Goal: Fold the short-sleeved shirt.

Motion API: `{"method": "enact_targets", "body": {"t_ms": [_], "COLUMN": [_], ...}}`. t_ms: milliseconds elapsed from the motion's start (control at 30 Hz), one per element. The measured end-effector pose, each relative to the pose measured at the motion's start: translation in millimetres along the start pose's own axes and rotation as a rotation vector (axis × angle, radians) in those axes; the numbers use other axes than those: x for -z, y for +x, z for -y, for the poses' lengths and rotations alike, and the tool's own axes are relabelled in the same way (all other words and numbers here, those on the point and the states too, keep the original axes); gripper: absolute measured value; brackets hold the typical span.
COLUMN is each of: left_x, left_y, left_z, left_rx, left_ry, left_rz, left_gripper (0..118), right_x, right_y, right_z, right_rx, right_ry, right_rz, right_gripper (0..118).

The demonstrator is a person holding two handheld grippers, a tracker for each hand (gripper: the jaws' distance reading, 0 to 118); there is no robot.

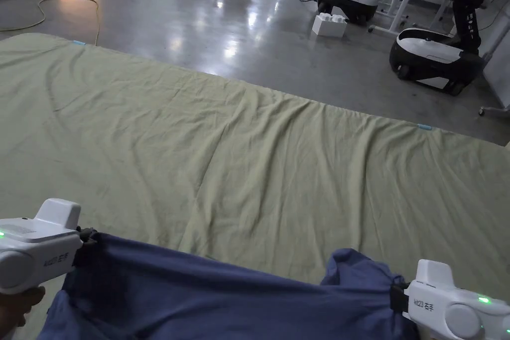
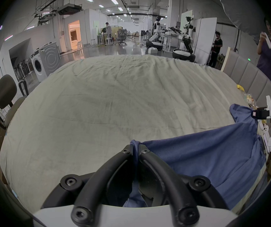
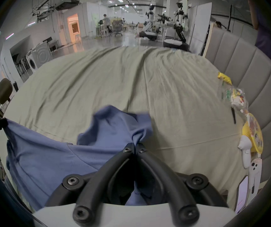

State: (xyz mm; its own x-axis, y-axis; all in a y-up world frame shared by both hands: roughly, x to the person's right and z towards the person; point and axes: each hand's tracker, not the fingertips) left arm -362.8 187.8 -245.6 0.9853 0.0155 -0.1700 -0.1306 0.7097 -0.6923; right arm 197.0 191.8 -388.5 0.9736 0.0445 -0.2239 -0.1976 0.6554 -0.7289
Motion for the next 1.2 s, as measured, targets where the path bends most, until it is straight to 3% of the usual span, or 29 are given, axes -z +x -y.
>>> {"method": "enact_targets", "body": {"t_ms": [300,567,800,1200], "left_x": [-74,-125,-131,-70], "left_y": [-11,-13,-15,-10], "left_z": [10,62,121,160], "left_rx": [-0.03,0.022,0.03,0.101], "left_ry": [0.123,0.14,0.004,-0.237], "left_rz": [0.035,0.058,0.043,-0.008], "left_gripper": [6,6,6,6], "right_x": [-109,-155,-154,-105], "right_y": [1,5,2,-4], "right_z": [25,95,157,202], "right_rx": [-0.035,-0.04,-0.048,-0.038], "right_ry": [0.145,0.127,-0.023,-0.16], "right_rz": [0.003,-0.001,0.02,0.06], "right_gripper": [1,1,1,1]}}
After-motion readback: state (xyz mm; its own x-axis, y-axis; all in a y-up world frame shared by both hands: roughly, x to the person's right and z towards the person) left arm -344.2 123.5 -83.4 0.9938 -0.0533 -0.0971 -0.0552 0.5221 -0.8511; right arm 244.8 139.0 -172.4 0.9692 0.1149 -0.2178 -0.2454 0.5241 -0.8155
